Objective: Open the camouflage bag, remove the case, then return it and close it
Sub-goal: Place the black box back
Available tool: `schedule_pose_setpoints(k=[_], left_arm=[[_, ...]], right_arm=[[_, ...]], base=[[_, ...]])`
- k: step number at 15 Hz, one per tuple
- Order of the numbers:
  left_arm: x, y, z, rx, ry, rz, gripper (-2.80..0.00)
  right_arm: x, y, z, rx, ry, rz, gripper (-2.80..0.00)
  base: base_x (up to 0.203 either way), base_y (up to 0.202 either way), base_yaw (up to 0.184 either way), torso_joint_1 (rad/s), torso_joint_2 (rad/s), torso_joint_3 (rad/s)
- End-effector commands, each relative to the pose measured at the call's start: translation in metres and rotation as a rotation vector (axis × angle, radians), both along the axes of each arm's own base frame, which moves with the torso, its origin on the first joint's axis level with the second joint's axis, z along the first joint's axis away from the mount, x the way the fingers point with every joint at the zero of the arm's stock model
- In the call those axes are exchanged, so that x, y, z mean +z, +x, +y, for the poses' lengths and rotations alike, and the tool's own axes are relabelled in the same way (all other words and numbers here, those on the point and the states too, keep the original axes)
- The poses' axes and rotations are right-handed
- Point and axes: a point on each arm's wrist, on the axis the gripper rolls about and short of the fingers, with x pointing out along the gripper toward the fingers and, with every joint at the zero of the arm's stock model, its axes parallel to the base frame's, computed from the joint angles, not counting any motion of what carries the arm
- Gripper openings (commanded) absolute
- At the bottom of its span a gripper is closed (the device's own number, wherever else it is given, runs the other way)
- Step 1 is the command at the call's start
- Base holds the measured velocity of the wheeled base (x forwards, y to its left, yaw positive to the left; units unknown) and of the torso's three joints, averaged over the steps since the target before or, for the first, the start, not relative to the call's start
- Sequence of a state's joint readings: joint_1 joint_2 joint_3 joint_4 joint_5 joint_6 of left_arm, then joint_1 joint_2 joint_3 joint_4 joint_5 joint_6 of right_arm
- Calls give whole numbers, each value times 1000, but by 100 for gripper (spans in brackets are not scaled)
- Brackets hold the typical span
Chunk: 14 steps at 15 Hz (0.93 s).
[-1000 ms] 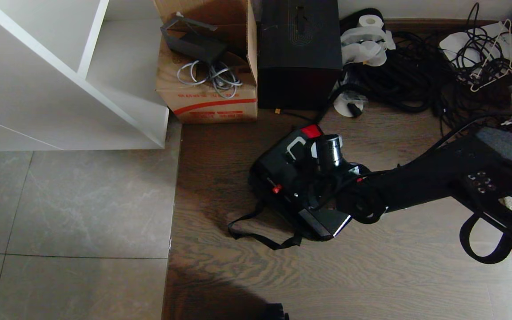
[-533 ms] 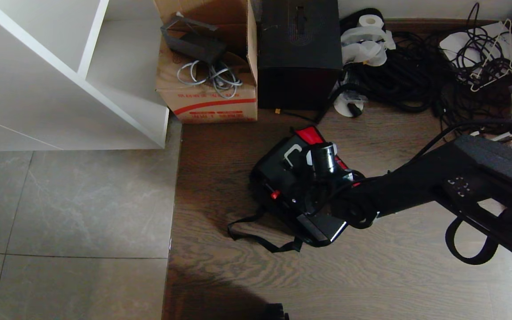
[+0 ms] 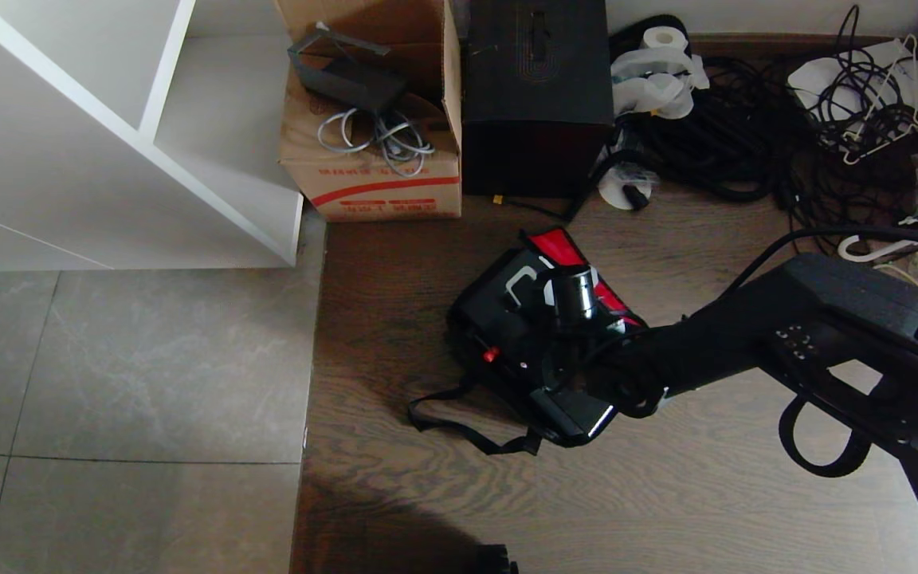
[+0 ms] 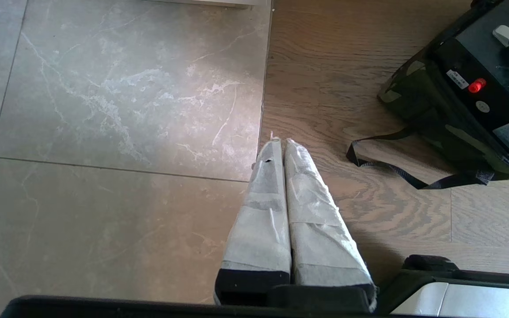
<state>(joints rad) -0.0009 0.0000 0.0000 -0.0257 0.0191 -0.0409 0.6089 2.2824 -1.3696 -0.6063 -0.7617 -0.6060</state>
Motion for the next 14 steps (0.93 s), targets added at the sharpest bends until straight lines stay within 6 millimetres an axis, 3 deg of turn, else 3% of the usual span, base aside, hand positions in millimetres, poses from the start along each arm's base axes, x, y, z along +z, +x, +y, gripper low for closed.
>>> schedule_pose_setpoints(k=[1, 3, 4, 10, 14], left_arm=[[-2, 1, 0, 1, -1, 9, -280], [-3, 1, 0, 1, -1, 9, -280], [-2, 1, 0, 2, -1, 8, -280], [-2, 1, 0, 0, -1, 7, -280], [-2, 1, 0, 1, -1, 8, -280]], right_arm=[[-2, 1, 1, -5, -2, -2, -280], [-2, 1, 0, -3, -2, -2, -280], [0, 1, 1, -3, 1, -6, 0], [5, -11, -7, 20, -4, 15, 0], [30, -29, -17, 54, 54, 3, 0]], base=[[0, 0, 0, 0, 0, 0], [0, 0, 0, 0, 0, 0], [0, 0, 0, 0, 0, 0], [0, 0, 0, 0, 0, 0], [0, 0, 0, 0, 0, 0]])
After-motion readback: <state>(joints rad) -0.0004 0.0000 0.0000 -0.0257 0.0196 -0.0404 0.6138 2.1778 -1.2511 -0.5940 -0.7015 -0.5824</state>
